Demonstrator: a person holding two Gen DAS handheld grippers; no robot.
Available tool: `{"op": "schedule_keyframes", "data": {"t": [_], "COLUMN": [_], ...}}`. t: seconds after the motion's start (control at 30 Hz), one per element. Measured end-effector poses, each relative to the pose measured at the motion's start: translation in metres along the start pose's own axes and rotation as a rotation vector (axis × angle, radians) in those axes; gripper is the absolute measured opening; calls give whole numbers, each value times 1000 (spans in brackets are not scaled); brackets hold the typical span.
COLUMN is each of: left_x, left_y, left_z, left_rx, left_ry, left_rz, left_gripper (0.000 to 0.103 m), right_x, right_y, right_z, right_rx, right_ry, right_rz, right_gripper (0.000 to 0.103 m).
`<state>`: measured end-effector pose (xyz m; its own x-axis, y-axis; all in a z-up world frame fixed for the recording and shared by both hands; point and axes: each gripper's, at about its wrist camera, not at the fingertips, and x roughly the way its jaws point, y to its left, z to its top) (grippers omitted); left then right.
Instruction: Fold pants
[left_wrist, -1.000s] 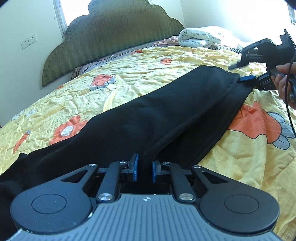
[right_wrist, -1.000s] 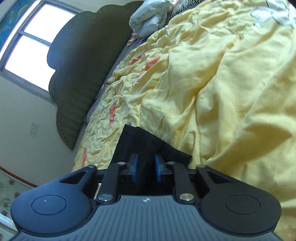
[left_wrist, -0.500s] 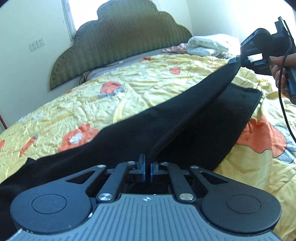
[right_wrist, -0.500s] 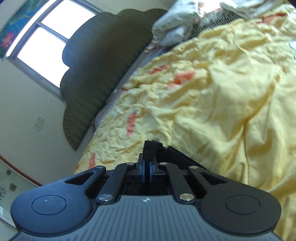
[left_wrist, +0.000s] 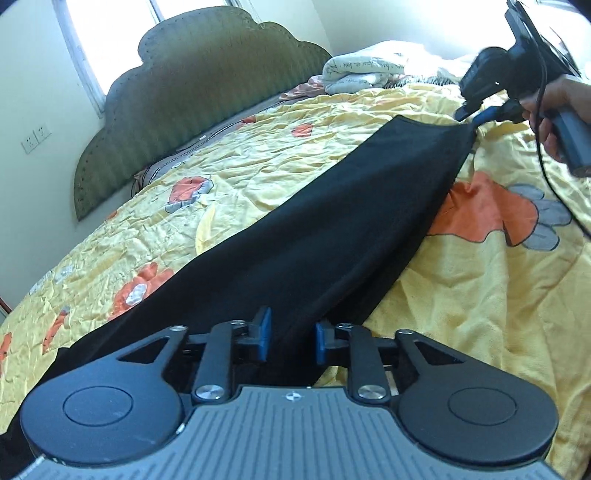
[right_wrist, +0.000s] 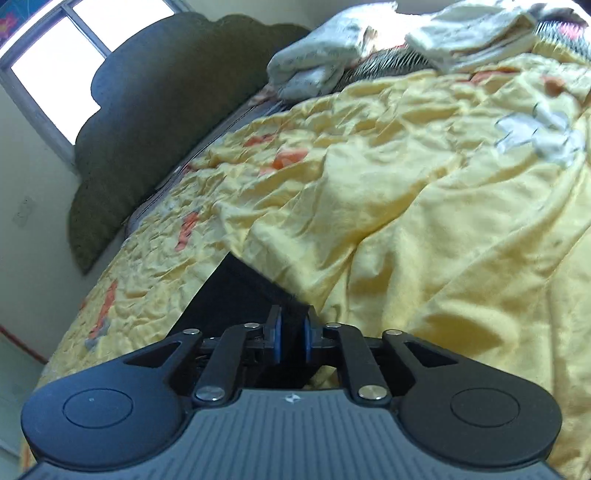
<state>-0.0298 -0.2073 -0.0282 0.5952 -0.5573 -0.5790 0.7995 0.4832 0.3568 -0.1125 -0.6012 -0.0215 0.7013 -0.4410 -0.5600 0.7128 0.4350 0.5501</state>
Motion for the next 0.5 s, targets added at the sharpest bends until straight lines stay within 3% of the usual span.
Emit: {"op": "schedule_keyframes", "data": {"t": [0.07,0.1,0.17,0.23,0.33,0.4,0.5], "left_x": [-7,-9,-13,-16,-19,-19,-12], "left_y": [8,13,20,28,41,49,51], "left_z": [0,-1,-3,-5,-8,-11,-18], "left_rx": [-38,-57,-88,-119,-176,-206,-215], "left_ry": [9,14,30,44,67,83,129], "left_rz": [-37,-53,-80,-93,-100,-112,-133], "left_gripper": [35,35,35,36,36,36,35], "right_x": [-17,-24,-29,-20,10,24,43], "right_y": [12,23,53,90,145,180,222], "right_z": [-2,-5,-14,-25,-57,-86,-119], "right_rx": [-48,-105,-266,-412,-546,-677,-834], "right_ry": [-154,-201,-184,-27,319,460,500], "right_rz": [-164,-181,-47,150,438,536,527], "right_gripper": [28,28,28,28,29,29,29]}}
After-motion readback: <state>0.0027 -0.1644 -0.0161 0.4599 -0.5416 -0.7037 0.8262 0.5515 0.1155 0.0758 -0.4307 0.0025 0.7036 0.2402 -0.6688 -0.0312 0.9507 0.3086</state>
